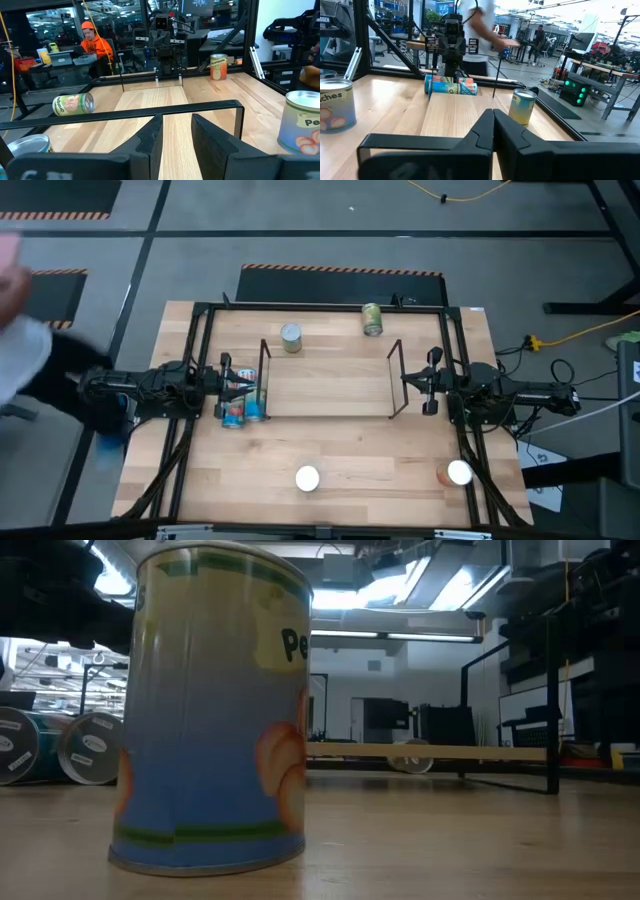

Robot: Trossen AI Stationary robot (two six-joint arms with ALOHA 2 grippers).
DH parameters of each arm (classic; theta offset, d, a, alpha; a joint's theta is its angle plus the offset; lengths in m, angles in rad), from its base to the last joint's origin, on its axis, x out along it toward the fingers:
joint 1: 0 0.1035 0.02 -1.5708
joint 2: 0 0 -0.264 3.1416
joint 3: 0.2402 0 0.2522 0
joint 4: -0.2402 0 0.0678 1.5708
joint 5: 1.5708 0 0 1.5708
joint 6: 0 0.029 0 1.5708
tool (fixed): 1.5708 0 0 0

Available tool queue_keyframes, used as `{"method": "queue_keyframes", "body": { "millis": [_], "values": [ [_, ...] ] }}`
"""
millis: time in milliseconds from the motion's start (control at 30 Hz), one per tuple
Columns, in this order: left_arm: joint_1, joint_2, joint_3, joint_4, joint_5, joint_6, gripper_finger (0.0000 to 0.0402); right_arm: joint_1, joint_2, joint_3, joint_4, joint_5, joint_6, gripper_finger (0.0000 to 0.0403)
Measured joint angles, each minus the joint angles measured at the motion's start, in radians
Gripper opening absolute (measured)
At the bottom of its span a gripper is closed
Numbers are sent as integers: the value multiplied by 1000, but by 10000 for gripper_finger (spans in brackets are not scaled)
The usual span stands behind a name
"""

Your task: Pick and place cans onto a shelf

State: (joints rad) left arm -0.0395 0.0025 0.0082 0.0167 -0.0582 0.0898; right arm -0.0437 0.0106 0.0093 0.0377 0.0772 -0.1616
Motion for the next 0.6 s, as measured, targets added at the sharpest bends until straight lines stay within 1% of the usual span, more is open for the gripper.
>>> {"method": "queue_keyframes", "body": {
  "millis": [200,300,467,600],
  "values": [
    [0,0,0,0,0,0,95,0,0,0,0,0,0,11],
    [0,0,0,5,-27,-1,95,0,0,0,0,0,0,11],
    [0,0,0,9,-31,0,95,0,0,0,0,0,0,11],
    [0,0,0,62,-38,0,95,0,0,0,0,0,0,11]
  ]
}}
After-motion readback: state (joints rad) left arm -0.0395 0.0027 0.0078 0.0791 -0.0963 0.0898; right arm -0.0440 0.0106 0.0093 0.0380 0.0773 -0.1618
